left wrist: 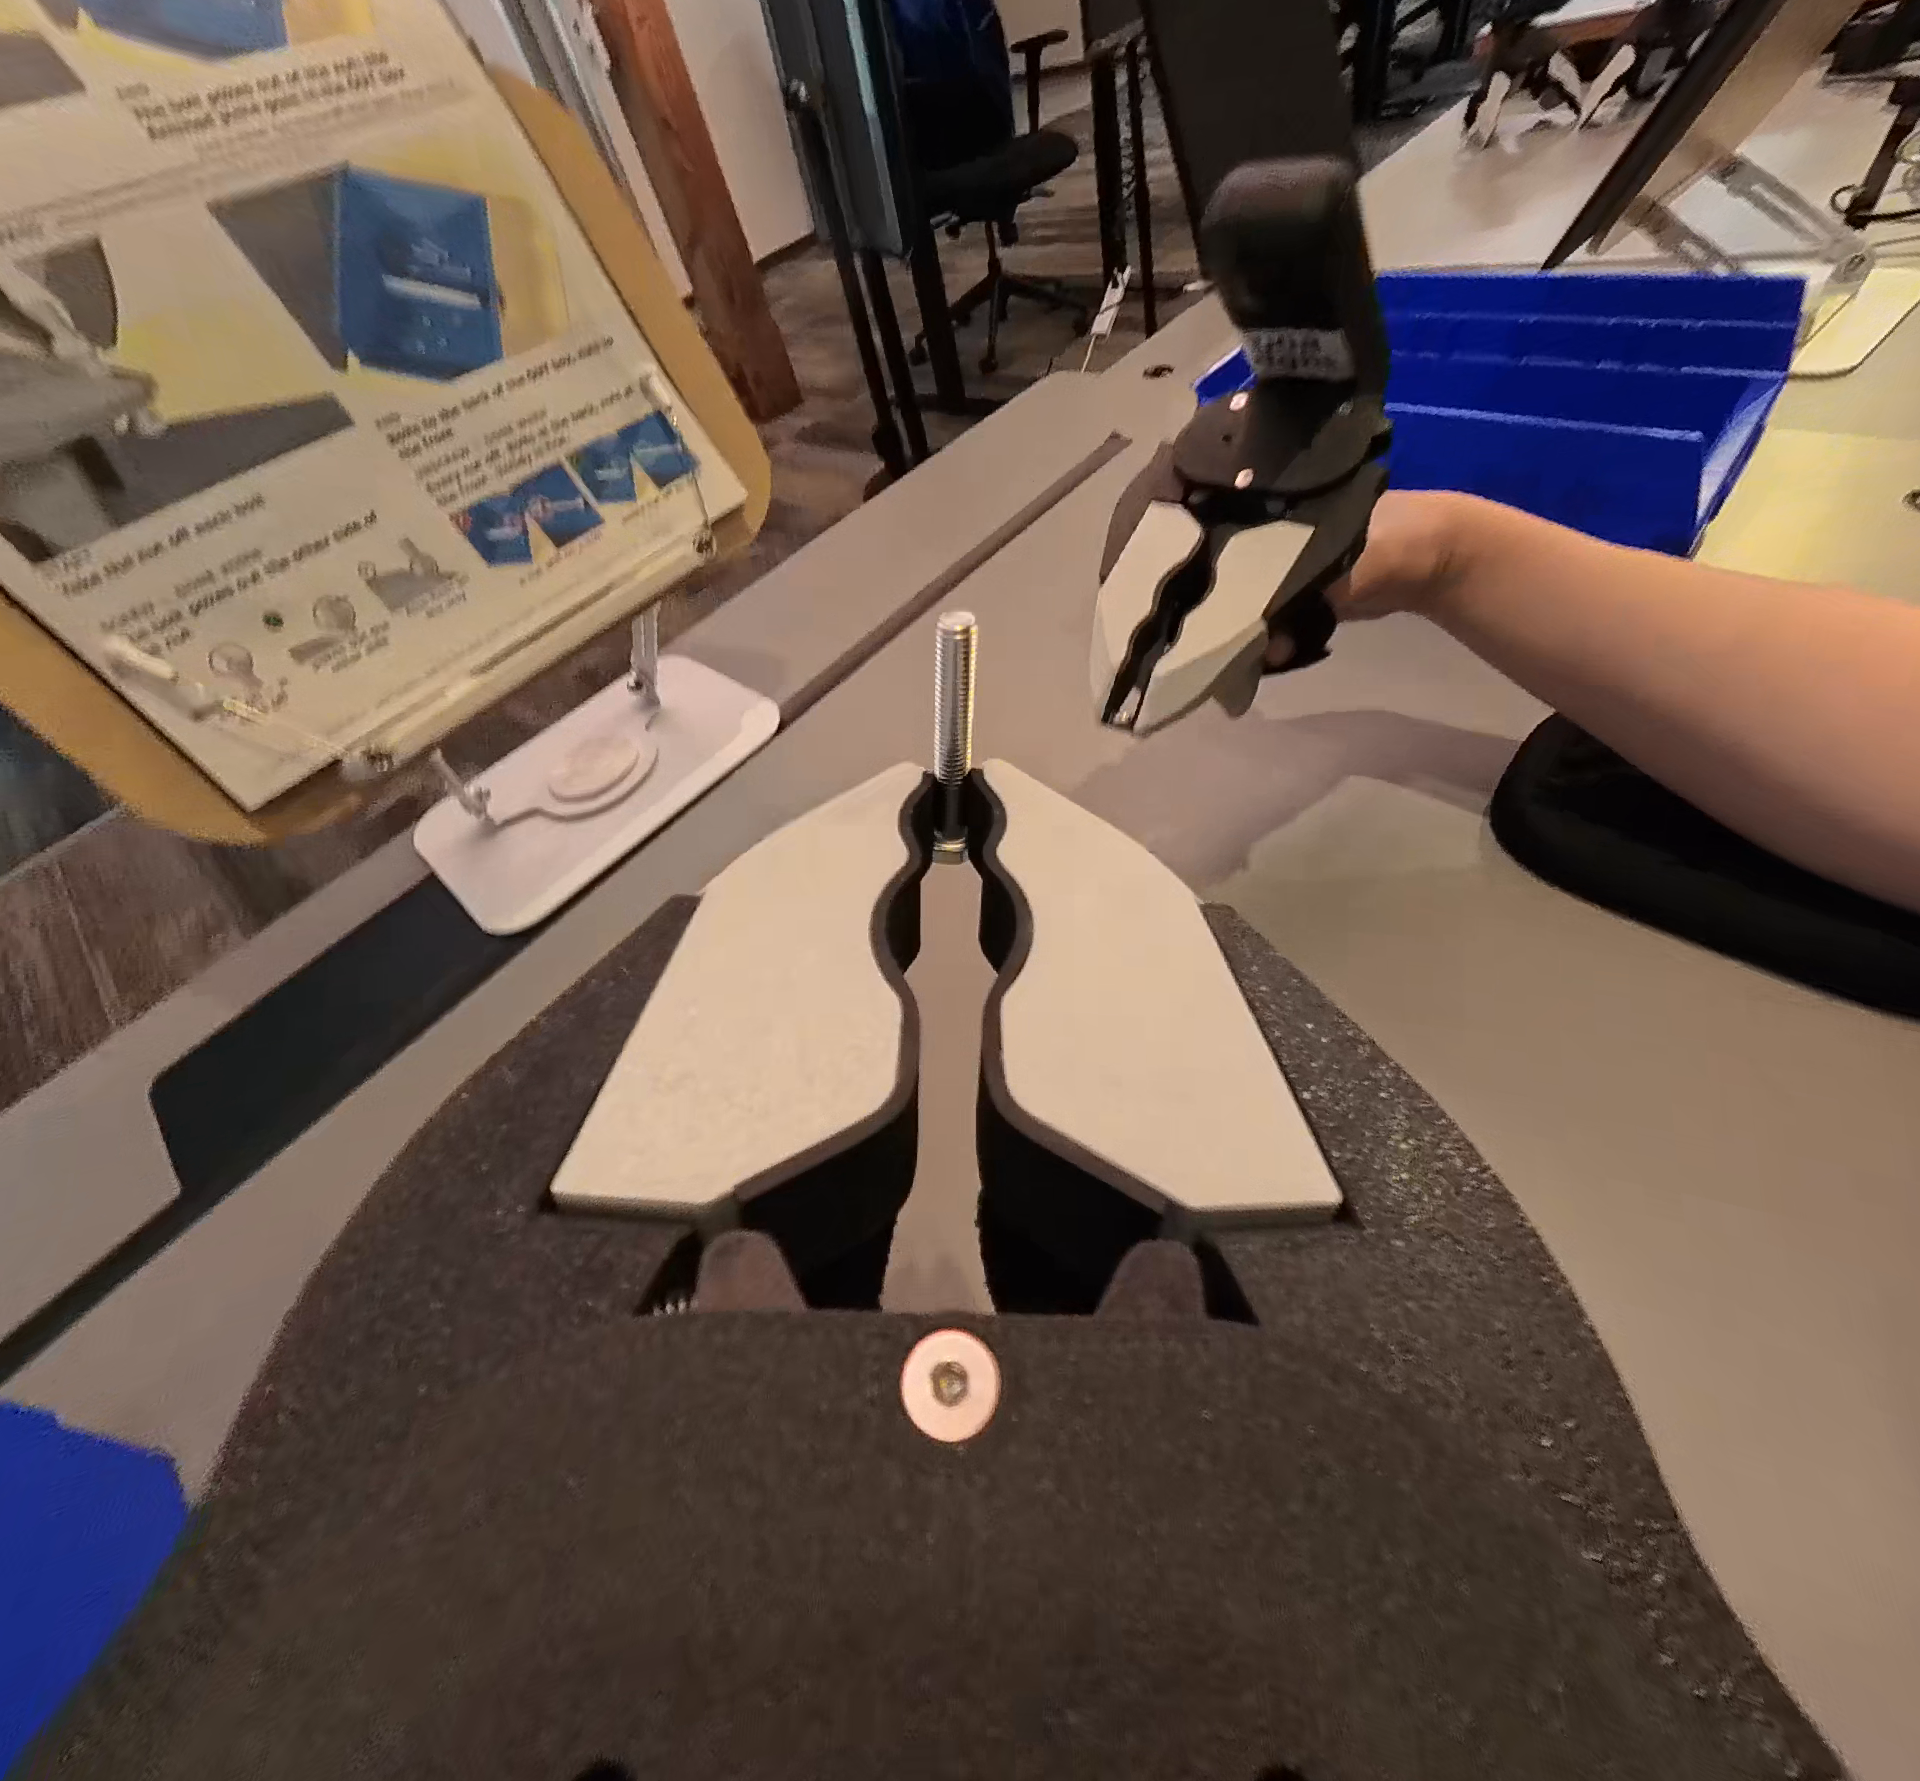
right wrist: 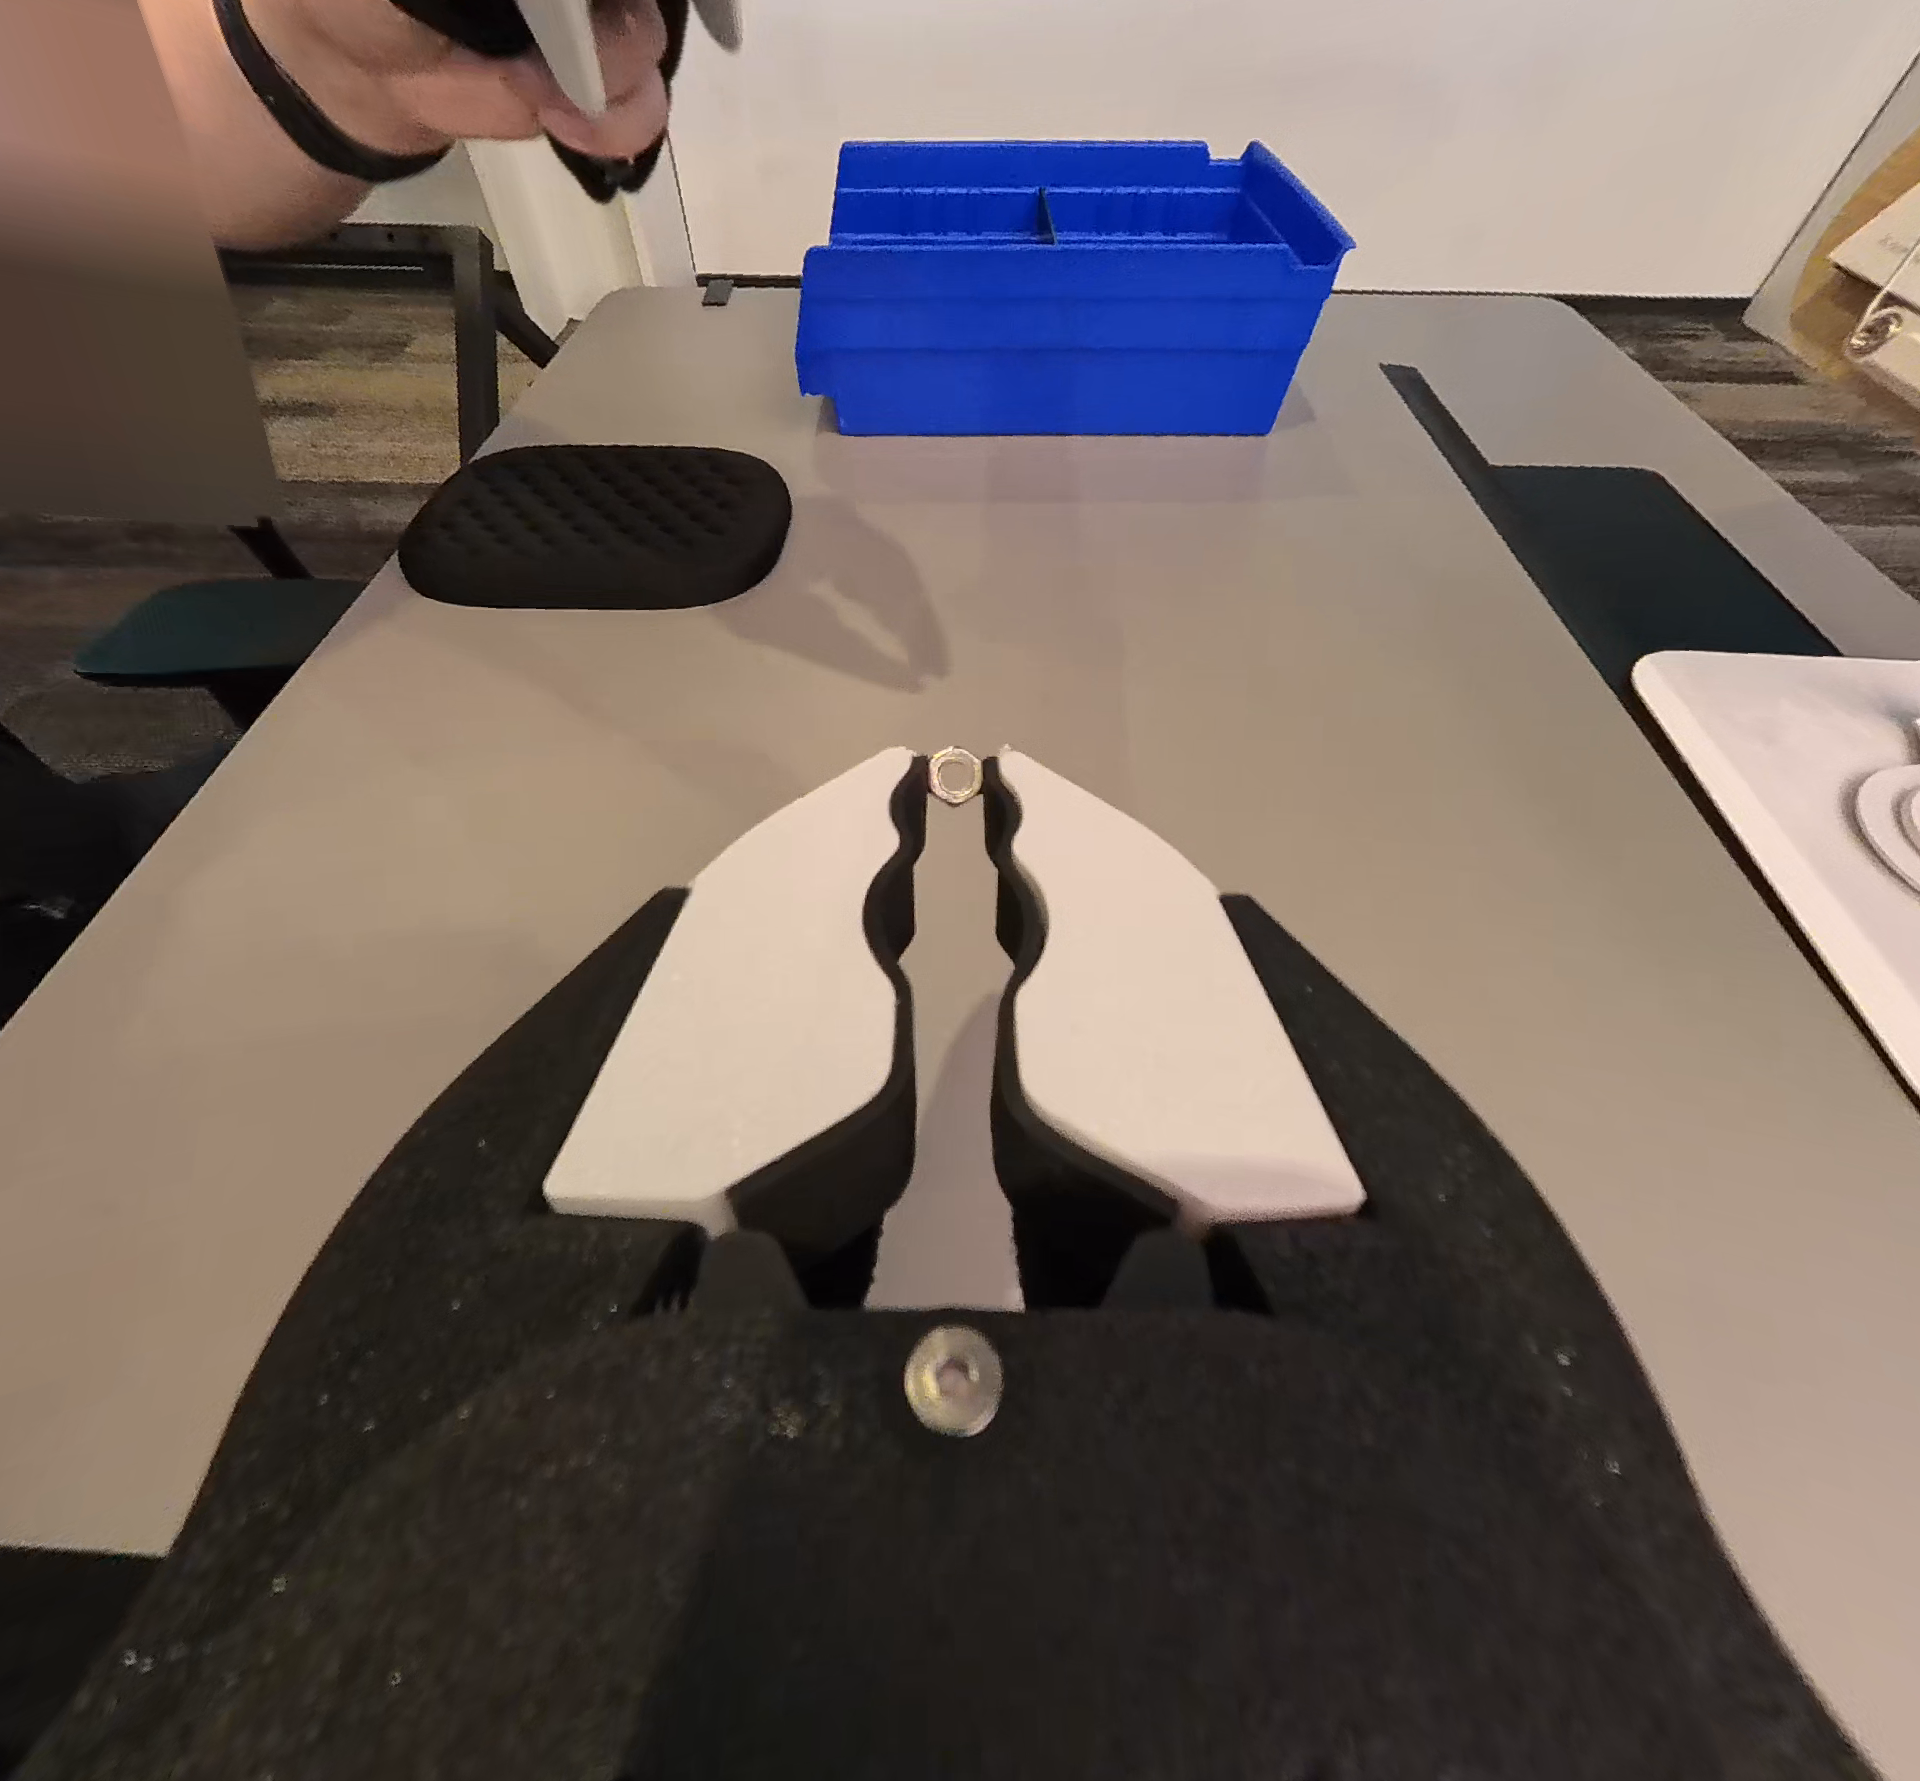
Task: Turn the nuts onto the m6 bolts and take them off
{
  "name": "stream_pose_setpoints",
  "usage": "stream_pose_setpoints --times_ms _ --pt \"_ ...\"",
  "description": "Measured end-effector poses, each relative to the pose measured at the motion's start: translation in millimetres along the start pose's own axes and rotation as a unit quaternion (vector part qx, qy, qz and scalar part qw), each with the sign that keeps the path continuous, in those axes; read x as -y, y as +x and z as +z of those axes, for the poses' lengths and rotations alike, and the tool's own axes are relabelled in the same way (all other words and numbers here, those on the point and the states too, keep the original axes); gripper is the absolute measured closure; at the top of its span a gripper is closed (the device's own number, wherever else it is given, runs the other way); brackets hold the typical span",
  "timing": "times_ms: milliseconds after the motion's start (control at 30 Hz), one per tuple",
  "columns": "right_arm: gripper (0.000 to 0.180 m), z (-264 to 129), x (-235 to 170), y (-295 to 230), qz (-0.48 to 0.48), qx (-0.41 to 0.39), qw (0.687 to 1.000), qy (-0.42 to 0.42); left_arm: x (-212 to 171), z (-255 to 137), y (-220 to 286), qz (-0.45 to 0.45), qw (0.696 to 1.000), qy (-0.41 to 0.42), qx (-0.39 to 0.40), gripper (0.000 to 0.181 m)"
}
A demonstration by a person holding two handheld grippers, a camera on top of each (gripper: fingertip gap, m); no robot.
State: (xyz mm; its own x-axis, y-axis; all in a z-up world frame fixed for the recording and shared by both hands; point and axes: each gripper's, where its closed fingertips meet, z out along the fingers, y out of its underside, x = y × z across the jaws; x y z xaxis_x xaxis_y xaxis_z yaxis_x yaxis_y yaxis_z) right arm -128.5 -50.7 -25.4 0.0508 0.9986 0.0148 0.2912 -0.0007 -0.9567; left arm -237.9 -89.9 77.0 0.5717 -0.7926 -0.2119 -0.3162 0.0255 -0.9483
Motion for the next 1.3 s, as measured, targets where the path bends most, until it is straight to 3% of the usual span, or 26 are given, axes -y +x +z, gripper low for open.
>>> stream_pose_setpoints --times_ms 267,667,800,900,1300 --pt "0.17 -13.8 19.2 -11.3 -0.034 -0.01 0.999 0.0 39.6 7.4 31.1 0.017 0.997 0.053 -0.047 0.176" --pt "0.17 -51.3 49.9 -14.8 -0.075 -0.055 0.995 -0.034 -32.4 73.8 26.3 -0.02 0.969 -0.091 -0.227 0.175" --pt "0.17 -57.8 61.6 -10.2 -0.07 -0.088 0.992 -0.047 -40.7 91.9 21.9 -0.006 0.965 -0.11 -0.237 0.175" --pt "0.17 -53.1 63.0 -8.4 -0.061 -0.102 0.991 -0.064 -43.3 95.7 31.9 -0.024 0.96 -0.075 -0.267 0.176" --pt "0.17 -7.5 49.6 -16.6 -0.082 -0.059 0.989 -0.109 -78.3 100.8 45.7 0.003 0.949 -0.148 -0.28 0.176"
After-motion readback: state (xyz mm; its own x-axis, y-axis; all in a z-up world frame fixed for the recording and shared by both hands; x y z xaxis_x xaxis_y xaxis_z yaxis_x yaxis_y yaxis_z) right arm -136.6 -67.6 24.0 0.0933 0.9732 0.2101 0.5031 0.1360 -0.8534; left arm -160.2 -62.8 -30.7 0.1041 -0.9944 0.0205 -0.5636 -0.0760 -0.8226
